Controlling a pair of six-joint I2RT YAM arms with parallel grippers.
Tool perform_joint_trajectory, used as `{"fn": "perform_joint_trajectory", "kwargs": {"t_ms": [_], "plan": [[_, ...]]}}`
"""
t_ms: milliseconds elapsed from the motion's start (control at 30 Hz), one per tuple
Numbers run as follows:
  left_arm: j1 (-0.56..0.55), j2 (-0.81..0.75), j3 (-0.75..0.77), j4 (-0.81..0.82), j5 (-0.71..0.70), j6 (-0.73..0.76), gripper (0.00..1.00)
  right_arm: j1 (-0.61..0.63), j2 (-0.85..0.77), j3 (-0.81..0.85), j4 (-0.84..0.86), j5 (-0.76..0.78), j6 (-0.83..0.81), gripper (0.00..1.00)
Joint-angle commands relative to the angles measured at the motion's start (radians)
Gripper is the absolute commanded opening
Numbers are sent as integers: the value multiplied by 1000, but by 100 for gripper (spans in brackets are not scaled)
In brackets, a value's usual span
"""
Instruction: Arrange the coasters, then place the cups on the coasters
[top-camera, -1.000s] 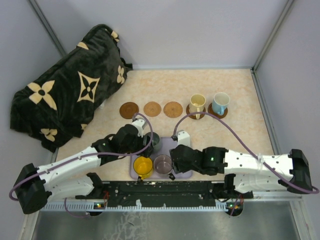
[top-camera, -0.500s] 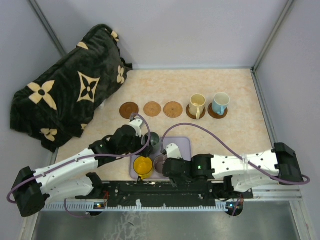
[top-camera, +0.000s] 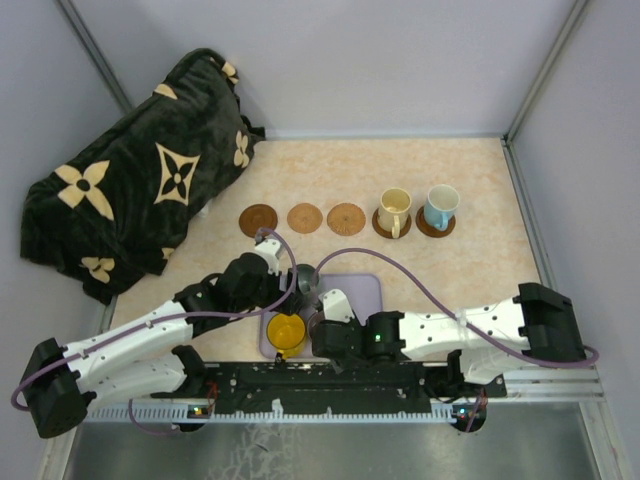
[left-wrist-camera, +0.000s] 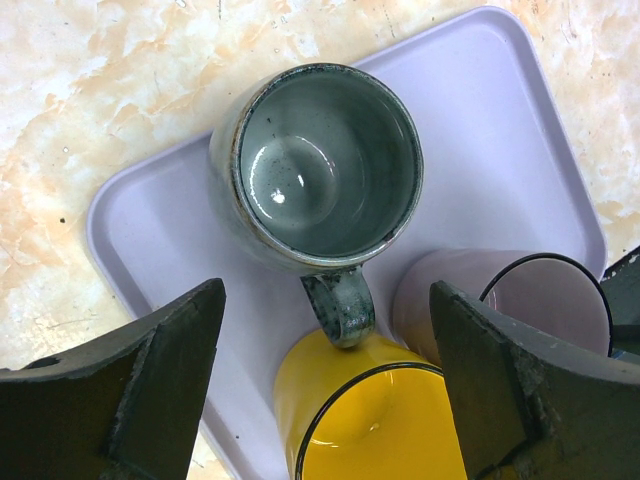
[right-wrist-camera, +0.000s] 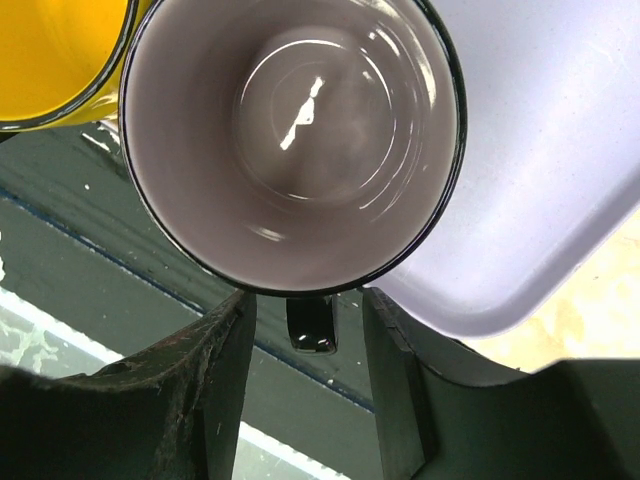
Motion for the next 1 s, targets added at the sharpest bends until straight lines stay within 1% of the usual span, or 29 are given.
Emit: {"fn": "perform_joint_trajectory", "kwargs": {"t_ms": [0,333,533,633,667,700,767,967], "plan": [[-7,-5,-7,14,-13,-9,89,10,14,39,29,59,28,46],[-6,-7,-10,13,-21,-5,90,9,17,-26,90,113,55,34],[-6,0,-7,11,-21,-5,90,9,22,-29,80,119,52,28],[-7,6,-6,12,-21,-4,91,9,21,-27,73,120,48,23],[-7,8,-5,14,-20,-5,91,9,20,-27,70,120,47,21],[-7,10,-5,15,-19,-5,91,9,20,-27,68,122,46,16],[-6,12,-5,16,-17,-6,91,10,20,-27,60,128,49,0],[-7,12,-8,16,-18,-7,91,9,29,-18,33,158,55,0]]}}
